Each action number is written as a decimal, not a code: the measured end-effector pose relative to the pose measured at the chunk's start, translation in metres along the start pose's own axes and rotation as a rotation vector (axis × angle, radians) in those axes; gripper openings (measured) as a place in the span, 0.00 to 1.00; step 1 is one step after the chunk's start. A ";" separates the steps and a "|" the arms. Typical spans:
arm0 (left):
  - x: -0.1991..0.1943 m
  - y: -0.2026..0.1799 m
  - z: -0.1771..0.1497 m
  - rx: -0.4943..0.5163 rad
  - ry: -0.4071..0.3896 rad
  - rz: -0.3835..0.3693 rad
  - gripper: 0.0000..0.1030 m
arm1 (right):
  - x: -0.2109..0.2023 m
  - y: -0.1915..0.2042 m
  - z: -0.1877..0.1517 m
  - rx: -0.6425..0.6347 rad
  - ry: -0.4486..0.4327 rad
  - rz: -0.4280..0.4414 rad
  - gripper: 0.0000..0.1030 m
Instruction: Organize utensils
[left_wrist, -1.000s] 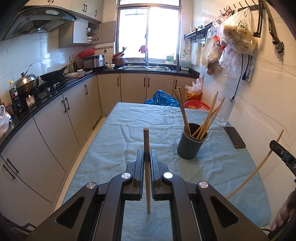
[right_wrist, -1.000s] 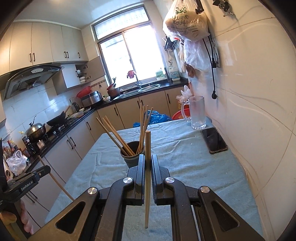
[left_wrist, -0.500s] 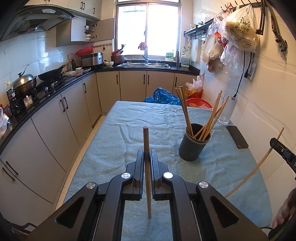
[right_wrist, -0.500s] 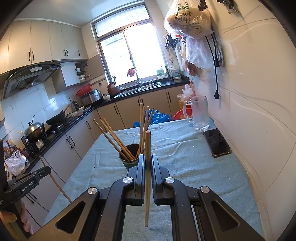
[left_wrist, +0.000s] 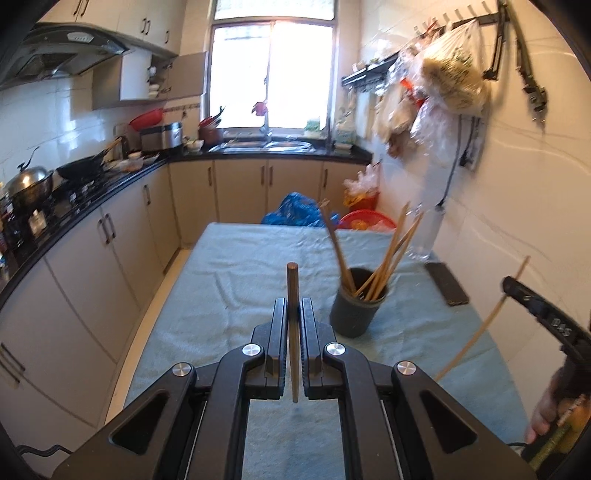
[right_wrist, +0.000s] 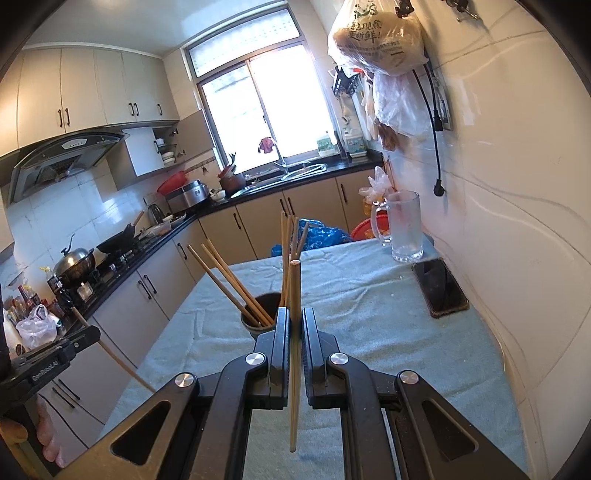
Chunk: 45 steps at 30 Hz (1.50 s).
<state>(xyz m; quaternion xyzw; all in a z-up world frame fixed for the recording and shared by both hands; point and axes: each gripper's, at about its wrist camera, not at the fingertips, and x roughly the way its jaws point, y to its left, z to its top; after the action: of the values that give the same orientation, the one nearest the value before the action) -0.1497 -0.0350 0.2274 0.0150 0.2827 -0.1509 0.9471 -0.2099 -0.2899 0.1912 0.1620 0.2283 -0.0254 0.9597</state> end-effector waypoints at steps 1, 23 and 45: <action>-0.003 -0.001 0.004 0.006 -0.010 -0.007 0.06 | 0.000 0.001 0.003 -0.001 -0.004 0.005 0.07; 0.029 -0.056 0.117 0.055 -0.249 -0.203 0.06 | 0.036 0.019 0.103 -0.007 -0.212 0.098 0.07; 0.142 -0.058 0.089 -0.018 -0.131 -0.161 0.06 | 0.130 0.006 0.067 -0.022 -0.073 0.075 0.07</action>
<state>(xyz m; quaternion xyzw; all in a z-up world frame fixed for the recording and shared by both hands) -0.0066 -0.1403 0.2283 -0.0263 0.2220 -0.2246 0.9485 -0.0646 -0.3028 0.1914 0.1588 0.1871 0.0072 0.9694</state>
